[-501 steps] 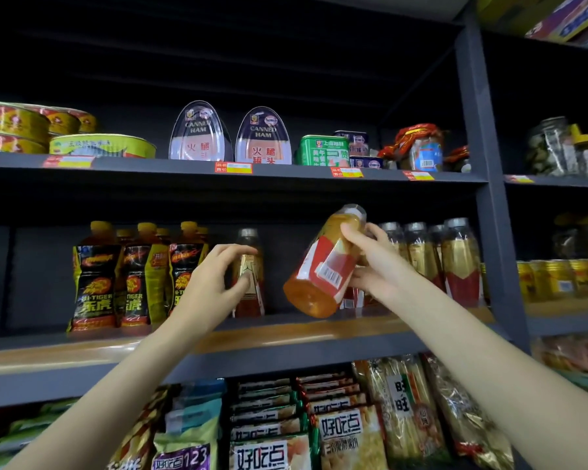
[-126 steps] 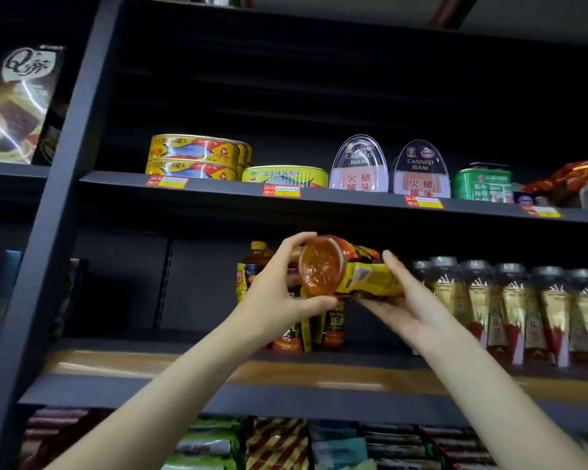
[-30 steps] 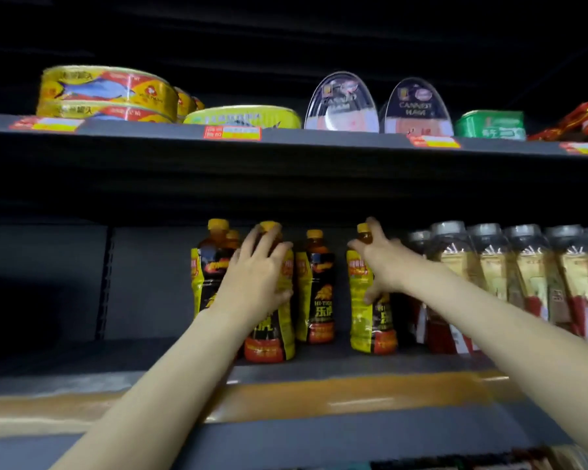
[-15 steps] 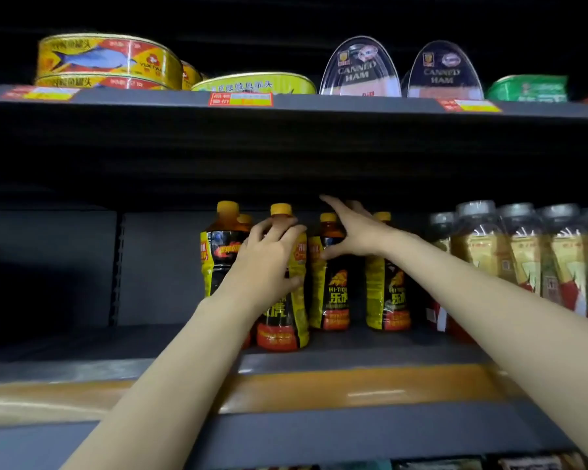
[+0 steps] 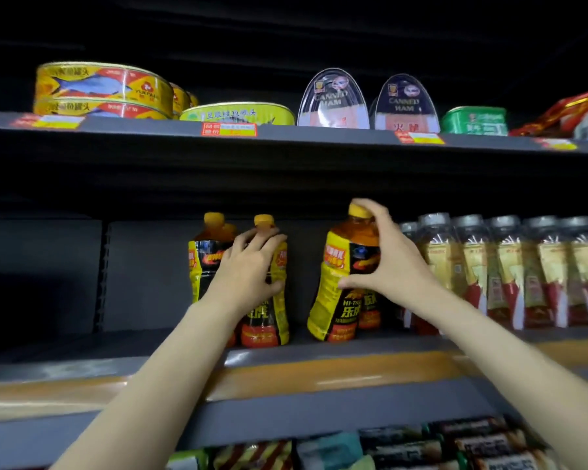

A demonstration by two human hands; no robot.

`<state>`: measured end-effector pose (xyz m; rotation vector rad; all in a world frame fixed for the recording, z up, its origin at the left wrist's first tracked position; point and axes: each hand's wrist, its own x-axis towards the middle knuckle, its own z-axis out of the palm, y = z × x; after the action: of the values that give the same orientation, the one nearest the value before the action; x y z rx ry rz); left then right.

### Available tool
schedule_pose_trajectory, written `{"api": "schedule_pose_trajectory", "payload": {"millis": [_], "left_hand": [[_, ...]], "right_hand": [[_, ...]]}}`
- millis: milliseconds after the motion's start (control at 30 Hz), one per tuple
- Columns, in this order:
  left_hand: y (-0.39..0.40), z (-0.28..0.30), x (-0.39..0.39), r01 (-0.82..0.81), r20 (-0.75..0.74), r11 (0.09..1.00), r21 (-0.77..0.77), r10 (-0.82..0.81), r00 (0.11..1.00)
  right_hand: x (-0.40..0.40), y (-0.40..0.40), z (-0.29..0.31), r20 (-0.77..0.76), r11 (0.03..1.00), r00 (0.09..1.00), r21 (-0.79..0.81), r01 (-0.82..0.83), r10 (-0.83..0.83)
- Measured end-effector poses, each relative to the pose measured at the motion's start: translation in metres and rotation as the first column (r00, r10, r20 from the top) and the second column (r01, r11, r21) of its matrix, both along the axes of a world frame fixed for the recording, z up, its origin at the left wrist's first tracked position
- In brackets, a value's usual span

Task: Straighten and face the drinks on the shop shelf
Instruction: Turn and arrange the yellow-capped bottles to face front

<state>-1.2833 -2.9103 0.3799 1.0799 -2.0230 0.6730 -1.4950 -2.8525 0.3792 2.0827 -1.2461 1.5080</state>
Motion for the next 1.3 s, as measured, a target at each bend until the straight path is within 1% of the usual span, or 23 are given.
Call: {"api": "schedule_pose_trajectory", "payload": {"millis": [67, 200, 267, 300, 333, 400, 467, 533, 567, 633, 667, 700, 767, 800, 833, 900, 1000, 1067, 1133, 1167, 1233, 1267, 1300], "left_hand": [[0.005, 0.002, -0.002, -0.023, 0.007, 0.999, 0.023, 0.023, 1.000], [0.023, 0.017, -0.008, -0.081, 0.051, 0.996, 0.025, 0.080, 0.996], [0.044, 0.019, -0.012, 0.075, -0.088, 0.997, -0.002, -0.075, 0.993], [0.057, 0.016, -0.014, 0.200, -0.200, 0.980, 0.013, -0.193, 0.961], [0.068, 0.012, -0.014, 0.320, -0.310, 0.945, 0.072, -0.284, 0.907], [0.086, 0.001, -0.013, 0.503, -0.490, 0.821, 0.271, -0.332, 0.806], [0.098, -0.006, -0.010, 0.698, -0.696, 0.609, 0.376, -0.312, 0.647], [0.110, -0.008, -0.008, 0.870, -0.861, 0.381, 0.314, -0.273, 0.430], [0.113, -0.009, -0.007, 0.911, -0.899, 0.323, 0.256, -0.269, 0.347], [0.116, -0.011, -0.007, 0.930, -0.919, 0.342, 0.134, -0.309, 0.246], [0.117, -0.011, -0.004, 0.906, -0.891, 0.416, 0.078, -0.378, 0.251], [0.119, -0.011, -0.001, 0.857, -0.825, 0.515, 0.029, -0.471, 0.311], [0.125, -0.008, 0.008, 0.736, -0.599, 0.677, -0.010, -0.594, 0.538], [0.127, -0.008, 0.010, 0.708, -0.484, 0.707, 0.003, -0.618, 0.619], [0.131, -0.009, 0.011, 0.703, -0.401, 0.711, 0.023, -0.637, 0.658], [0.135, -0.012, 0.009, 0.708, -0.349, 0.705, 0.036, -0.655, 0.670], [0.134, -0.016, 0.007, 0.729, -0.510, 0.683, 0.032, -0.617, 0.600], [0.134, -0.017, 0.007, 0.787, -0.686, 0.613, 0.067, -0.544, 0.482], [0.133, -0.019, 0.004, 0.896, -0.834, 0.438, 0.073, -0.466, 0.296], [0.131, -0.019, 0.002, 0.919, -0.870, 0.390, 0.058, -0.431, 0.238], [0.130, -0.022, 0.000, 0.926, -0.890, 0.377, 0.020, -0.415, 0.189], [0.129, -0.023, -0.001, 0.918, -0.877, 0.397, 0.003, -0.440, 0.193], [0.128, -0.024, 0.000, 0.890, -0.840, 0.456, -0.005, -0.485, 0.243]], "right_hand": [[-0.008, 0.022, -0.015, 0.103, 0.993, 0.992, -0.106, -0.061, 0.072], [-0.019, 0.039, -0.014, 0.278, 0.966, 0.933, -0.186, -0.180, 0.228], [-0.022, 0.045, -0.009, 0.363, 0.939, 0.872, -0.221, -0.263, 0.329], [-0.021, 0.049, -0.008, 0.420, 0.915, 0.815, -0.232, -0.328, 0.399], [-0.019, 0.054, -0.008, 0.482, 0.880, 0.736, -0.243, -0.408, 0.475], [-0.014, 0.059, -0.011, 0.572, 0.794, 0.573, -0.268, -0.546, 0.587], [-0.010, 0.062, -0.013, 0.608, 0.745, 0.484, -0.295, -0.598, 0.629], [-0.004, 0.064, -0.013, 0.633, 0.725, 0.437, -0.305, -0.618, 0.639], [-0.002, 0.065, -0.012, 0.645, 0.723, 0.430, -0.291, -0.626, 0.632], [-0.001, 0.066, -0.010, 0.659, 0.730, 0.458, -0.210, -0.650, 0.597], [-0.001, 0.067, -0.008, 0.678, 0.728, 0.471, -0.141, -0.671, 0.565], [0.000, 0.069, -0.006, 0.722, 0.704, 0.454, -0.064, -0.708, 0.522], [0.004, 0.070, -0.007, 0.842, 0.583, 0.359, 0.066, -0.810, 0.403], [0.007, 0.069, -0.010, 0.884, 0.519, 0.308, 0.090, -0.850, 0.351], [0.010, 0.068, -0.013, 0.912, 0.479, 0.265, 0.089, -0.873, 0.314], [0.013, 0.064, -0.018, 0.945, 0.447, 0.150, 0.005, -0.894, 0.290], [0.014, 0.059, -0.021, 0.944, 0.440, 0.009, -0.145, -0.886, 0.330], [0.014, 0.058, -0.017, 0.913, 0.478, 0.021, -0.193, -0.857, 0.407], [0.015, 0.059, -0.013, 0.864, 0.562, 0.152, -0.170, -0.809, 0.480], [0.015, 0.062, -0.012, 0.833, 0.606, 0.234, -0.146, -0.782, 0.502], [0.016, 0.065, -0.011, 0.779, 0.676, 0.351, -0.123, -0.727, 0.520], [0.016, 0.067, -0.012, 0.774, 0.690, 0.360, -0.134, -0.712, 0.522], [0.017, 0.067, -0.013, 0.784, 0.690, 0.337, -0.155, -0.707, 0.522]]}}
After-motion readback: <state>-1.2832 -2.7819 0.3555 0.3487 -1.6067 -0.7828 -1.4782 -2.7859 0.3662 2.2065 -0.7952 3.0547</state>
